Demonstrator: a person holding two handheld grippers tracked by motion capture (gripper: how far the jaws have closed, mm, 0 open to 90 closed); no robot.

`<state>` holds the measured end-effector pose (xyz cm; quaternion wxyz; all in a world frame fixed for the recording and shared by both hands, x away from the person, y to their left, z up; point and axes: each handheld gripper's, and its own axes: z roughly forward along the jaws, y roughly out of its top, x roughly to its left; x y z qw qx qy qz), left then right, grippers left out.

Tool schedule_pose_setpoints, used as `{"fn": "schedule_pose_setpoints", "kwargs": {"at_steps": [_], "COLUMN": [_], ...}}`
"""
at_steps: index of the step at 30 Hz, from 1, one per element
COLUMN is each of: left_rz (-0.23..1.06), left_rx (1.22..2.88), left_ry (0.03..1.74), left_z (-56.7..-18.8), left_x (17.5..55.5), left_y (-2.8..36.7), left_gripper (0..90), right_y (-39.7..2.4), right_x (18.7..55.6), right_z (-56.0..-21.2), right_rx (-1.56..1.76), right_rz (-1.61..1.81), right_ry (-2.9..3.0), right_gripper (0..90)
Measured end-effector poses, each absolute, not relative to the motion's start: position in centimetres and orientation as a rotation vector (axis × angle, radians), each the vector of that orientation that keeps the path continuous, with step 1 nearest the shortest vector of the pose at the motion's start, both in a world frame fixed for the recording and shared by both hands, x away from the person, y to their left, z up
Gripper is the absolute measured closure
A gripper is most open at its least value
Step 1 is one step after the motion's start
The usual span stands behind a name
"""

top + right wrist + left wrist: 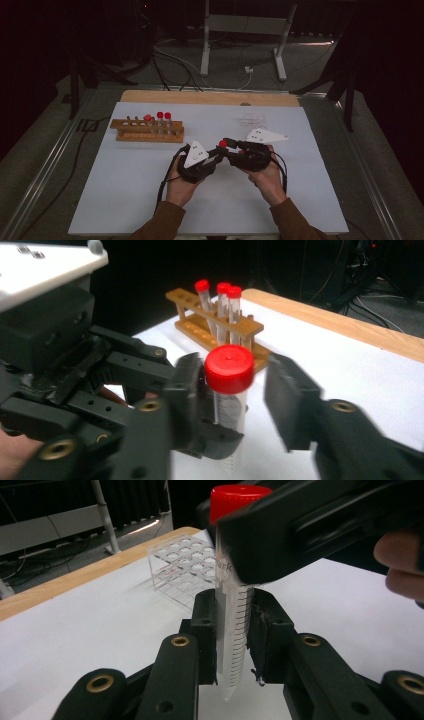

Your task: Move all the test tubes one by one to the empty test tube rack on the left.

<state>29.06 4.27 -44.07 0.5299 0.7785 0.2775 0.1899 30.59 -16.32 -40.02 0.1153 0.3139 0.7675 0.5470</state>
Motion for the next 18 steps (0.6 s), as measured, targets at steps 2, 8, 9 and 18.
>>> {"fn": "schedule_pose_setpoints", "kwargs": {"at_steps": [2,8,9,18], "left_rz": [0.453,0.463,0.464,0.481], "left_rx": [1.857,1.842,1.836,1.805], "left_ry": [0.675,0.711,0.718,0.765], "left_z": [-44.1,-44.1,-44.1,-43.6], "left_x": [29.2,29.4,29.4,29.6], "left_y": [4.4,5.2,5.4,7.1], "left_gripper": [75.9,75.9,75.9,75.9], "right_y": [-16.7,-18.0,-18.2,-19.7], "right_x": [30.7,30.8,30.8,30.7], "right_z": [-39.9,-39.7,-39.7,-40.4], "right_rx": [0.927,0.969,0.972,1.011], "right_rz": [1.612,1.593,1.585,1.456], "right_ry": [2.237,2.179,2.169,2.102], "right_gripper": [46.1,28.4,25.2,3.0]}}
